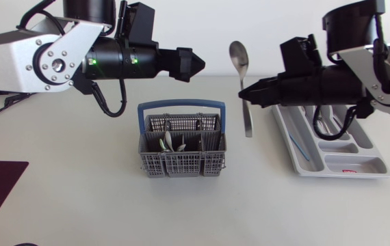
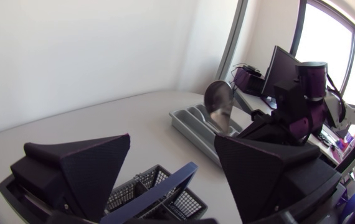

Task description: Sort the cutlery from the basket into the organizer compartments.

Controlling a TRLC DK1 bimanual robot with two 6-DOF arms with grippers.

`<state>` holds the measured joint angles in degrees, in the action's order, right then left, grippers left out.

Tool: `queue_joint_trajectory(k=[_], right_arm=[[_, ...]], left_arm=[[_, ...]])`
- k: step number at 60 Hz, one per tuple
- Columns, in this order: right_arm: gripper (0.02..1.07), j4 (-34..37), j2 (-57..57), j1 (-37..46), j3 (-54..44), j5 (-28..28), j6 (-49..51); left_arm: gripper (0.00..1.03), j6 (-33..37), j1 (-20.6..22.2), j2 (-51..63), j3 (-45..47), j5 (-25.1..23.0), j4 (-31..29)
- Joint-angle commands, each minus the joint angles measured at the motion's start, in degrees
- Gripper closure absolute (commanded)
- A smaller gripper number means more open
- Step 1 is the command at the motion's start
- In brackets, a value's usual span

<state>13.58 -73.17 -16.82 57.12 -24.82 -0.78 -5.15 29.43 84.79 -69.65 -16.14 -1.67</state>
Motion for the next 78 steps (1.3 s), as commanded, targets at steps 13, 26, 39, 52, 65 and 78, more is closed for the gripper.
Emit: queue_joint_trajectory(k=[13,26,39,52,65,78], right_arm=[[1.01,9.0,-6.02,19.98,3.61,-13.06,9.13],[1.01,17.35,-15.78,31.23,11.7,-19.3,18.53],[1.01,26.14,-29.05,39.41,24.62,-21.94,26.62],[1.01,34.4,-40.74,43.1,36.04,-23.17,33.91],[1.01,35.9,-49.44,44.5,43.34,-22.47,35.05],[1.01,35.72,-55.33,44.59,49.49,-20.97,34.17]], left_arm=[[0.07,8.93,3.0,-3.23,4.34,9.81,0.35],[0.07,15.96,5.37,-5.6,7.6,15.88,0.53],[0.07,20.35,6.52,-7.98,11.46,18.51,0.79],[0.07,22.2,6.52,-10.17,14.01,18.6,0.79],[0.07,24.57,7.92,-11.23,16.21,19.74,1.41],[0.07,25.54,8.71,-11.84,17.88,20.36,2.02]])
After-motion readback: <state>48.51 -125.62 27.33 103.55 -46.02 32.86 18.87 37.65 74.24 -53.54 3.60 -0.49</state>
